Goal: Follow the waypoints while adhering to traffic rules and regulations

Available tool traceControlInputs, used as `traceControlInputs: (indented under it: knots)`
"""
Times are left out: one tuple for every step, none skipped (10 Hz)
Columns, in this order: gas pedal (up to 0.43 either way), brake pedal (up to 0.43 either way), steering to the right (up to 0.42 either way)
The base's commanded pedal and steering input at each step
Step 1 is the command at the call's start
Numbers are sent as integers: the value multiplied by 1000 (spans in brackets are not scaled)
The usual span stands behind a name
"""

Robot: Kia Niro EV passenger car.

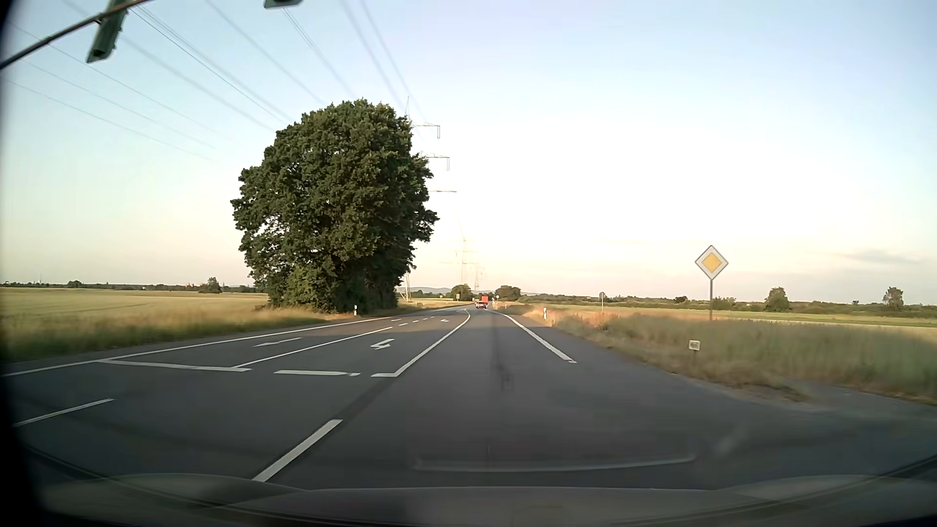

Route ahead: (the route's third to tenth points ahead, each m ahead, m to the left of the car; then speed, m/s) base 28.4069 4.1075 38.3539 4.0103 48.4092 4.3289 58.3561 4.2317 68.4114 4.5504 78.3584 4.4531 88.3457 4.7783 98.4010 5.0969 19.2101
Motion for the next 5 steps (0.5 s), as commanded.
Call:
traceControlInputs:
  knots:
    - [0, 24, -2]
    - [0, 18, -2]
    - [0, 24, -2]
    - [0, 18, -3]
    - [0, 24, -2]
